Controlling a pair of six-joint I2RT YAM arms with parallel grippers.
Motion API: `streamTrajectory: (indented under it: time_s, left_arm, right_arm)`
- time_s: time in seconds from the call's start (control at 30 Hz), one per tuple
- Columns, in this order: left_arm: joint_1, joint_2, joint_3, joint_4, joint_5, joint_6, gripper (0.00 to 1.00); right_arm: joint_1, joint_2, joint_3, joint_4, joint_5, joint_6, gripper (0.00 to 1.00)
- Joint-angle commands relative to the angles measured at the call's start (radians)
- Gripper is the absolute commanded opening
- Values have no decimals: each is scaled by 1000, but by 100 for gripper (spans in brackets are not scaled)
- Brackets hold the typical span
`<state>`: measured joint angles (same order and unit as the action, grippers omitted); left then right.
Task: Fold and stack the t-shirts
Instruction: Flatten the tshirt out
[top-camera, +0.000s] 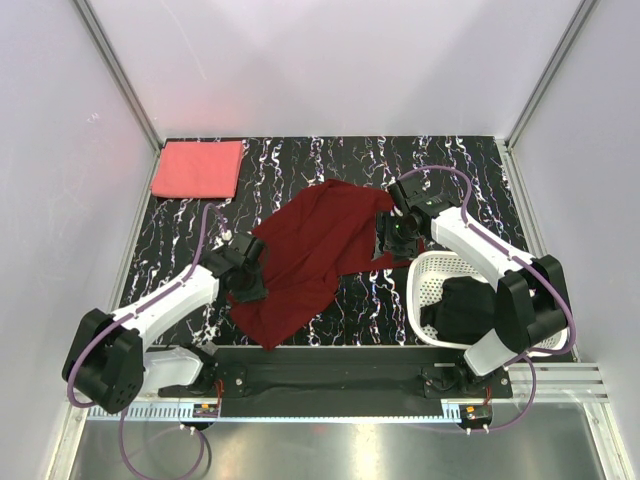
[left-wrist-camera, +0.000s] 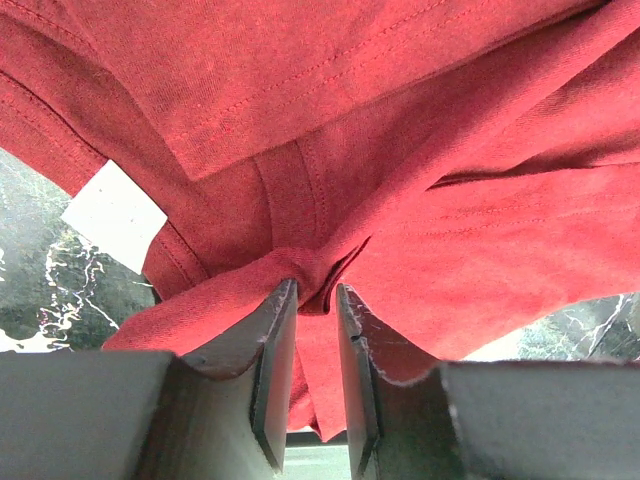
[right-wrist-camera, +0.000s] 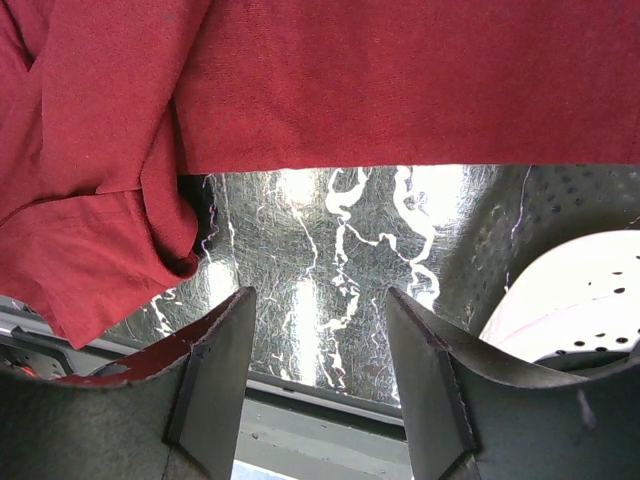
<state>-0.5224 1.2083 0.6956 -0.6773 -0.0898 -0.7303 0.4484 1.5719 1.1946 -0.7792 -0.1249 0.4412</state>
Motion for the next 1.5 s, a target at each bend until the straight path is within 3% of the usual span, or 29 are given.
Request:
streamTrajectory:
  time_s: [0.0,0.23,0.4,0.9,1.17,1.37,1.47]
  left_arm:
    - [2,-1,28,22,-7,6,27]
    - [-14,-27,36,4,-4,-3,27]
    - [-50,-29,24,31,9,-8,36]
    - [-119,83,51,71,-63,58,33]
    - [-134,120,48,84,-159,97,26]
    - [-146,112,82,44,-192,85,13]
    - [-154,97,111,-5,-202,77,13]
  right_arm:
    - [-7,-19,17,17,-21,-16,62]
    - [-8,-18,8,29,-27,-15,62]
    - [-7,-15,11,31,-28,-16,62]
    - [-10,-19,-4,34,-30,-13,62]
    - [-10,-23,-15,37,-39,-7,61]
    - [-8,-27,-21,37,-39,-1,61]
    - [-10,-27,-21,37,-41,-1,61]
